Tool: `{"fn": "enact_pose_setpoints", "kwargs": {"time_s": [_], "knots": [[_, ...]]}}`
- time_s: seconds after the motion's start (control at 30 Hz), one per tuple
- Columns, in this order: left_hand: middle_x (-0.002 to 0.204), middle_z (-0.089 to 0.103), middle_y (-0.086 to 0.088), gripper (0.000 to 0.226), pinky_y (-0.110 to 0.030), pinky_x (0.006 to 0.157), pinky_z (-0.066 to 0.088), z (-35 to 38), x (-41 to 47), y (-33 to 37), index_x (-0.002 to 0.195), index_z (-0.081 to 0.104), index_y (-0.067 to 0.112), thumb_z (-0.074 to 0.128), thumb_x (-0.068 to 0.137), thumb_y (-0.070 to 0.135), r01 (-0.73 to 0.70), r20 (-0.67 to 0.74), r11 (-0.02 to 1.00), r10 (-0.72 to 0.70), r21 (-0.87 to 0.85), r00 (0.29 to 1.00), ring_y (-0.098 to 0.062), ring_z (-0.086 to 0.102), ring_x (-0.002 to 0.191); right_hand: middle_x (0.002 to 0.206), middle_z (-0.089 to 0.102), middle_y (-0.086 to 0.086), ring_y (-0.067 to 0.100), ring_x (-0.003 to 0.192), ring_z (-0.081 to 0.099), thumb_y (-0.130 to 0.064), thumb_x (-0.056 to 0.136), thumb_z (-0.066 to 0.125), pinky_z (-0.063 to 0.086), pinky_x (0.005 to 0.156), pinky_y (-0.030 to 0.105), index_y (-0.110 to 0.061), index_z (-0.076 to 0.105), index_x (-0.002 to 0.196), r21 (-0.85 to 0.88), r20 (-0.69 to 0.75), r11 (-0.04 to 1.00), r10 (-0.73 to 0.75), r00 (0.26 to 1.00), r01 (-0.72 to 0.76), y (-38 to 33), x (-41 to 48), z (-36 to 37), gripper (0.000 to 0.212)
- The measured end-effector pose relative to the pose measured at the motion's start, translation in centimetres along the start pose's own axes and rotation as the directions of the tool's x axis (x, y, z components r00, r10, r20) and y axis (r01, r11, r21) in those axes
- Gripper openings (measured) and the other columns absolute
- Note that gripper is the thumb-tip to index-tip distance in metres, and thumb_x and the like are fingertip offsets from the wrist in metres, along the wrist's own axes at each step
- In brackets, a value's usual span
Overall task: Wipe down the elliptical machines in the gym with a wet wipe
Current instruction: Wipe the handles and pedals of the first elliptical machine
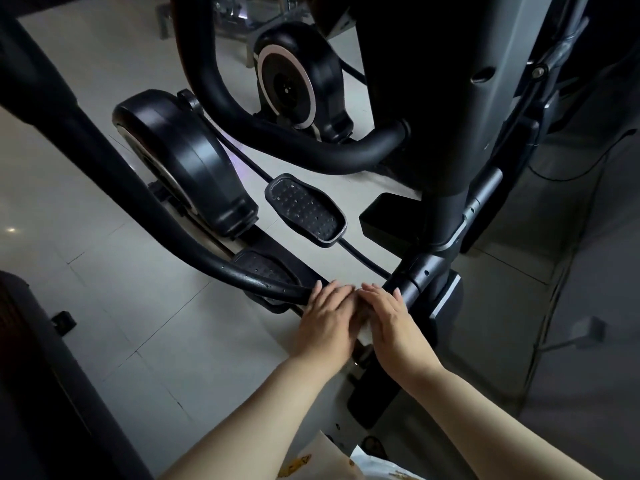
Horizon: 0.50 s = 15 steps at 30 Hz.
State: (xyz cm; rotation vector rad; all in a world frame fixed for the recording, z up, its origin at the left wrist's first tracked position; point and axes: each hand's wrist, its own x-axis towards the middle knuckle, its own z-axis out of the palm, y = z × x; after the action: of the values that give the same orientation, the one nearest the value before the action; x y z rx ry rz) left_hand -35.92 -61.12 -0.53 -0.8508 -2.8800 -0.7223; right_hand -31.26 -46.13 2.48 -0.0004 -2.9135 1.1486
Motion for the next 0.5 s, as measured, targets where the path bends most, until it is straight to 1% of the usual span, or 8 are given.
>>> {"fn": "enact_pose_setpoints", "kwargs": {"time_s": [0.07,0.1,0.13,0.23,0.27,0.33,0.4,0.5], "knots": [[0.134,0.061,0.003,0.052,-0.030,0.126,0.008,-0.5,-0.1,-1.6,0.137,0.061,0.017,0.072,0.086,0.012,-0.054,-0.015,0.997,0.055,0.061,0.998,-0.020,0.053,0.131,0.152,0.049,0.002,0.013,0.146,0.037,-0.003,0.104,0.039,-0.004,0.121,0.014,-0.010,0.055,0.142,0.004,-0.015,1.000,-0.007,1.000,0.007,0.0,0.1,0.0,0.042],[0.131,0.063,0.003,0.057,-0.032,0.125,0.015,-0.9,0.0,-2.3,0.135,0.062,0.017,0.076,0.081,0.006,-0.062,-0.028,0.995,0.064,0.074,0.998,-0.019,0.055,0.126,0.152,0.049,0.002,0.012,0.146,0.038,0.000,0.103,0.039,-0.003,0.121,0.015,-0.010,0.055,0.142,0.000,-0.025,1.000,-0.005,1.000,0.005,0.0,0.1,0.0,0.043],[0.127,0.066,0.003,0.053,-0.035,0.124,0.021,-1.2,0.1,-3.0,0.131,0.065,0.016,0.076,0.081,0.004,-0.066,-0.061,0.995,0.070,0.070,0.996,-0.019,0.057,0.122,0.151,0.050,0.001,0.011,0.145,0.038,0.002,0.102,0.039,-0.003,0.121,0.015,-0.009,0.055,0.141,-0.003,-0.032,1.000,0.000,0.999,0.000,-0.1,0.1,0.1,0.044],[0.110,0.073,-0.002,0.023,-0.040,0.120,0.030,-2.1,0.5,-4.4,0.109,0.075,0.012,0.066,0.089,0.006,-0.034,-0.221,0.998,0.046,0.057,0.974,-0.024,0.064,0.112,0.149,0.051,0.000,0.010,0.144,0.039,0.001,0.102,0.039,-0.003,0.121,0.014,-0.009,0.056,0.141,-0.002,-0.043,1.000,0.009,0.999,-0.009,0.0,0.0,0.2,0.043],[0.109,0.074,-0.005,0.017,-0.044,0.119,0.031,-2.4,0.8,-4.8,0.102,0.076,0.009,0.067,0.089,0.002,0.014,-0.260,0.998,0.002,0.062,0.966,-0.029,0.066,0.113,0.148,0.052,0.000,0.010,0.143,0.040,0.001,0.102,0.039,-0.003,0.121,0.014,-0.009,0.055,0.141,-0.004,-0.048,1.000,0.007,0.999,-0.007,0.0,-0.1,0.2,0.042],[0.120,0.071,-0.013,0.011,-0.052,0.119,0.032,-2.7,1.2,-4.9,0.096,0.075,0.005,0.068,0.090,-0.001,0.118,-0.305,0.989,-0.085,0.091,0.948,-0.036,0.062,0.123,0.149,0.051,0.000,0.010,0.143,0.039,0.000,0.103,0.039,-0.002,0.121,0.015,-0.009,0.055,0.141,-0.014,-0.051,1.000,0.015,0.999,-0.015,0.0,-0.2,0.2,0.043],[0.125,0.069,-0.015,0.015,-0.052,0.119,0.030,-2.3,1.3,-4.2,0.098,0.075,0.006,0.064,0.090,-0.001,0.101,-0.257,0.990,-0.072,0.102,0.964,-0.037,0.062,0.123,0.150,0.050,0.002,0.012,0.144,0.039,0.001,0.102,0.040,-0.004,0.121,0.016,-0.008,0.054,0.142,-0.034,-0.051,0.999,0.019,0.999,-0.021,0.0,0.0,0.4,0.044],[0.128,0.070,-0.009,0.037,-0.047,0.117,0.030,-0.2,0.9,-1.5,0.118,0.073,0.009,0.062,0.085,-0.002,-0.104,-0.110,0.984,0.121,0.145,0.987,-0.029,0.065,0.122,0.153,0.048,0.007,0.021,0.146,0.038,0.001,0.100,0.045,-0.003,0.122,0.023,-0.006,0.052,0.144,-0.102,-0.056,0.995,0.006,0.998,-0.012,-0.1,0.1,1.1,0.045]]}}
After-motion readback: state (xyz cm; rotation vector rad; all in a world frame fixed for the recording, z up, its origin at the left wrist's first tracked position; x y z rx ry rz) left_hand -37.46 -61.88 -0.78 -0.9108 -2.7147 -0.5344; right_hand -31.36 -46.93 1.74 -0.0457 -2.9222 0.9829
